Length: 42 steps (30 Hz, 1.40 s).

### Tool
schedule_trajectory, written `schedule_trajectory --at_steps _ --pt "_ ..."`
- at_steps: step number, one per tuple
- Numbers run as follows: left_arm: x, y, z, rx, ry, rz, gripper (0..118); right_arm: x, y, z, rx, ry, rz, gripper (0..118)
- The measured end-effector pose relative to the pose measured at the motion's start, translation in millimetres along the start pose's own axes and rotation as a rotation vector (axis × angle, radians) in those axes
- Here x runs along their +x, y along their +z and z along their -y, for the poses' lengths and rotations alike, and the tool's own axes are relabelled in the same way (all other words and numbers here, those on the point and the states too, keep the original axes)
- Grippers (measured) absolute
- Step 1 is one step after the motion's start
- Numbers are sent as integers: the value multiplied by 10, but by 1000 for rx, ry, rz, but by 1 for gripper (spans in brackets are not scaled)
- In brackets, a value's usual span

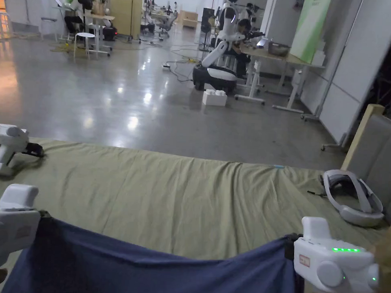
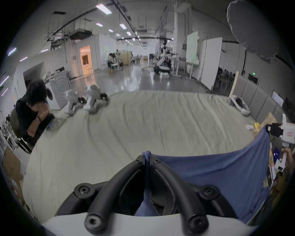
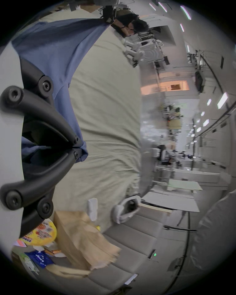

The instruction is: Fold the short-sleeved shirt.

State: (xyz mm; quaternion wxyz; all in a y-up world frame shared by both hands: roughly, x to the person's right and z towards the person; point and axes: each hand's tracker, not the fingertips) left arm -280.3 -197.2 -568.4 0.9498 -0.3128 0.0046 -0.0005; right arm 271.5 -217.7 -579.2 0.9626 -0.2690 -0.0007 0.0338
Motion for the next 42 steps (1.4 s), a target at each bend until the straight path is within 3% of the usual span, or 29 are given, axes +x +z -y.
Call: schedule_trajectory --at_steps 11,25,33,42 --pt "-279 801 -1117 209 62 -54 6 38 701 -1347 248 -45 20 3" --pt "-233 1283 -2421 380 2 -110 6 -36 1112 -2820 403 14 105 3" --pt "-190 1228 -2569 394 -13 -131 6 -84 1169 -2982 424 40 129 3" --pt "-198 1138 -2146 360 -20 -118 6 -74 1198 -2591 402 43 112 3"
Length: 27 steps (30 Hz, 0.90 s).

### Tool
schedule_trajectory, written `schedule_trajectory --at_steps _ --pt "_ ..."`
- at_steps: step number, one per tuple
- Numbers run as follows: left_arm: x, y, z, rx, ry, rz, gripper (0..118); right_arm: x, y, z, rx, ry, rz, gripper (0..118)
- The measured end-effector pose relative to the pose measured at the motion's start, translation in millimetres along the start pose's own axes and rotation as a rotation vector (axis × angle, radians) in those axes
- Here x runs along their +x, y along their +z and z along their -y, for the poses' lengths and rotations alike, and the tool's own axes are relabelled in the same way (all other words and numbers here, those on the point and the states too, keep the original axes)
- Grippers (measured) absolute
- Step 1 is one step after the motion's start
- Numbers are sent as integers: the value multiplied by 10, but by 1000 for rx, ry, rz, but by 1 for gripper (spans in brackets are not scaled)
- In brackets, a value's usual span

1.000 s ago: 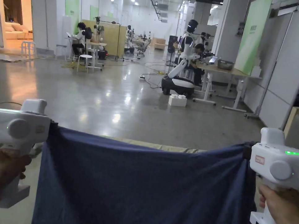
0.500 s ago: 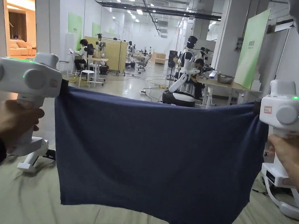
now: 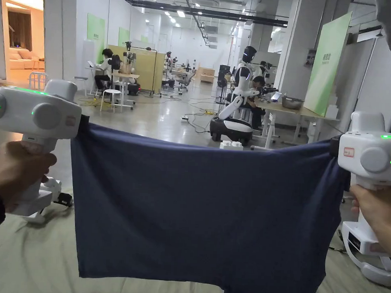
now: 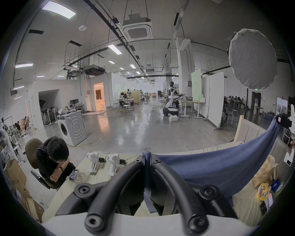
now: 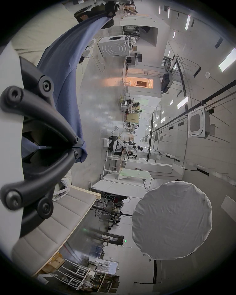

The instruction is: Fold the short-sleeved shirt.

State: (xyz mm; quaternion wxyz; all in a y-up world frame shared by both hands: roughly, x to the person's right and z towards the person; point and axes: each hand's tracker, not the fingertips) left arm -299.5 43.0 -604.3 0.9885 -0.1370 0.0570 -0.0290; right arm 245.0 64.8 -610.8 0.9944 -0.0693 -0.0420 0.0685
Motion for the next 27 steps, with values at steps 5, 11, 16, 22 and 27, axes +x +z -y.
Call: schedule_trajectory --at_steps 5,11,16,22,27 --pt "-28 250 279 -13 16 18 6 3 298 273 -24 8 -8 3" --pt "-73 545 626 -42 9 42 6 66 756 622 -52 27 -21 3" --pt "-95 813 795 -54 4 52 6 127 1157 779 -57 44 -24 3" --pt "-108 1228 1150 -56 -9 65 6 168 1690 1041 -88 49 -40 3" --pt "-164 1660 1650 -100 25 77 6 194 2088 1435 -150 55 -67 3"
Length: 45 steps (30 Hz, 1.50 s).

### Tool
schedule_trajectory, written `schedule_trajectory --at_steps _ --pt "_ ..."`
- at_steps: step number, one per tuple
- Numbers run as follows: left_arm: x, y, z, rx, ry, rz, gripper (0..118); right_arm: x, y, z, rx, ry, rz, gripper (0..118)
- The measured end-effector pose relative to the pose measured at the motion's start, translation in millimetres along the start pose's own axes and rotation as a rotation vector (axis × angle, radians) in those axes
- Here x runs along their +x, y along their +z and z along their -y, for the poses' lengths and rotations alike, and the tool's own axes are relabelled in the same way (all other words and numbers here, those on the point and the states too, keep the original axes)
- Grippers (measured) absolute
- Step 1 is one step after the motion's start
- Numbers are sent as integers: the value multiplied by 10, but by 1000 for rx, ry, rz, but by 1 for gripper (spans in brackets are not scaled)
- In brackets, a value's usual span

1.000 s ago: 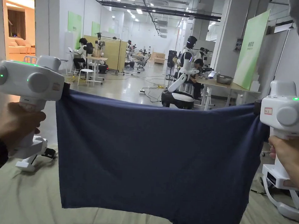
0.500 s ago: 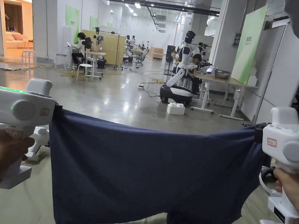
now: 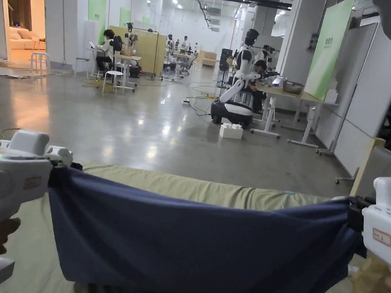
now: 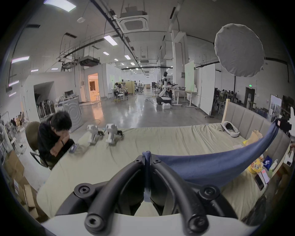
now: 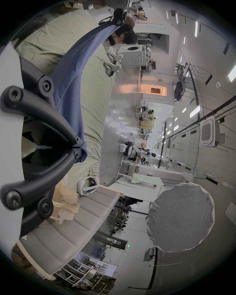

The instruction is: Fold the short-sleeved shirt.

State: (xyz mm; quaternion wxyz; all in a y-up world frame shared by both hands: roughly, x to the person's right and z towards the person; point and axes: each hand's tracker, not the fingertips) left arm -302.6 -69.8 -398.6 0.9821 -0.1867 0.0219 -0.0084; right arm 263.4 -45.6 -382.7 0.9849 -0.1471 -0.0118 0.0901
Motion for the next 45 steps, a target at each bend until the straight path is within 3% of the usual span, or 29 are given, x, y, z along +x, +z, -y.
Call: schedule_trajectory --at_steps 8,18,29,36,38,40,42,45 --pt "-173 326 984 -115 51 40 6 -80 454 937 -159 13 -30 3" --pt "-65 461 2112 -472 14 83 7 -170 559 2035 -429 2 -84 3" --pt "7 340 2848 -717 30 81 7 -263 312 2934 -719 54 -119 3" --pt "65 262 3078 -782 30 73 7 -394 104 3295 -880 98 -139 5" --pt "73 260 2991 -783 40 66 15 -402 119 3224 -868 94 -122 20" --pt "69 250 2861 -760 45 49 35 -425 147 3018 -800 89 -83 48" --pt "75 230 2672 -692 95 53 65 -448 193 2761 -659 67 -72 73" --pt "169 224 2332 -517 112 64 67 -501 237 2376 -427 -8 -36 79"
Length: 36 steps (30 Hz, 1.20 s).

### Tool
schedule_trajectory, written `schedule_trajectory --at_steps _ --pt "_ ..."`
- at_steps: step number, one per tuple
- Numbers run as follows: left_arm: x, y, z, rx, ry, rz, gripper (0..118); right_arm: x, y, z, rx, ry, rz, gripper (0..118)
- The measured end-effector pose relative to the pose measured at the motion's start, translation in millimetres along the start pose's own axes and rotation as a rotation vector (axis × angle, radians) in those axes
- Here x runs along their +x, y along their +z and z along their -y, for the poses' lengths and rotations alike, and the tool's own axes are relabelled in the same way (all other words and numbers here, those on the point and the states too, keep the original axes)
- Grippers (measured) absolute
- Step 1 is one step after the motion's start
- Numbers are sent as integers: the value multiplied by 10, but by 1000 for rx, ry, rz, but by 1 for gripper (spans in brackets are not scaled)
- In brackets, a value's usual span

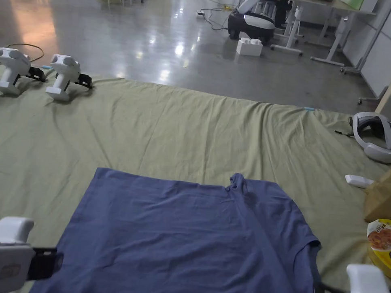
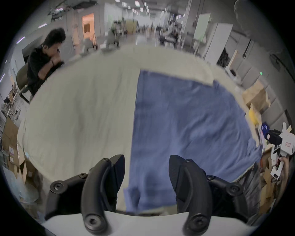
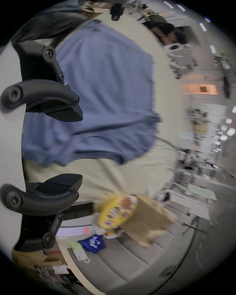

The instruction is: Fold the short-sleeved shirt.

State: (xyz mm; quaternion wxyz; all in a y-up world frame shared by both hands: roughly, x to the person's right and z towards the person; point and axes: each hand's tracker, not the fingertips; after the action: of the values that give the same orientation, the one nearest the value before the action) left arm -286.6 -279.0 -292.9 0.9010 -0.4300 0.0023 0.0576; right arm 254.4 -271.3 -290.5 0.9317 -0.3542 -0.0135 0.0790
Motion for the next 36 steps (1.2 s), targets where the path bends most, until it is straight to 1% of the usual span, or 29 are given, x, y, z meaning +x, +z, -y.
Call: schedule_trajectory --at_steps 1,5,6,7,8,9,10,11,12,13,14,15,17,18,20,22,25,27,31,34,36 --pt "77 51 -89 77 -14 0 67 -29 39 -88 85 -31 1 79" --pt "402 183 -357 304 -59 -3 66 -193 94 -362 302 -118 28 77" --pt "480 211 -395 355 -67 -2 66 -234 112 -392 354 -137 23 74" --pt "593 272 -416 411 -75 -8 66 -292 131 -423 403 -148 30 68" --pt "687 312 -427 464 -80 -27 66 -348 126 -453 447 -149 36 62" --pt "780 347 -432 516 -93 -48 65 -412 138 -474 488 -137 47 58" --pt "859 376 -431 559 -104 -68 65 -466 151 -489 514 -122 52 58" --pt "819 306 -434 596 -108 -83 64 -517 165 -502 541 -113 37 47" --pt "864 322 -427 628 -113 -90 57 -556 154 -516 554 -114 23 28" --pt "918 347 -419 657 -121 -97 40 -587 155 -515 561 -121 19 20" --pt "966 366 -414 679 -119 -114 18 -617 161 -508 580 -126 11 19" --pt "940 322 -394 694 -110 -122 13 -641 164 -507 581 -125 16 11" --pt "923 340 -363 719 -107 -67 9 -689 158 -501 602 -125 29 9" --pt "924 350 -344 723 -103 -76 5 -682 174 -492 610 -130 20 6" --pt "917 353 -312 734 -106 -90 2 -705 192 -494 619 -134 20 6" --pt "844 355 -303 726 -112 -70 2 -687 215 -488 627 -129 18 5" --pt "717 326 -265 652 -102 -67 2 -665 247 -507 624 -145 11 5" --pt "575 295 -209 570 -85 -49 2 -646 247 -496 615 -148 0 5" --pt "232 271 0 399 -90 -42 2 -640 203 -459 584 -128 -3 5" --pt "-48 205 173 213 -82 -37 2 -642 138 -413 553 -118 -13 5" --pt "-75 238 293 125 -66 -25 2 -643 98 -386 530 -115 -21 5"
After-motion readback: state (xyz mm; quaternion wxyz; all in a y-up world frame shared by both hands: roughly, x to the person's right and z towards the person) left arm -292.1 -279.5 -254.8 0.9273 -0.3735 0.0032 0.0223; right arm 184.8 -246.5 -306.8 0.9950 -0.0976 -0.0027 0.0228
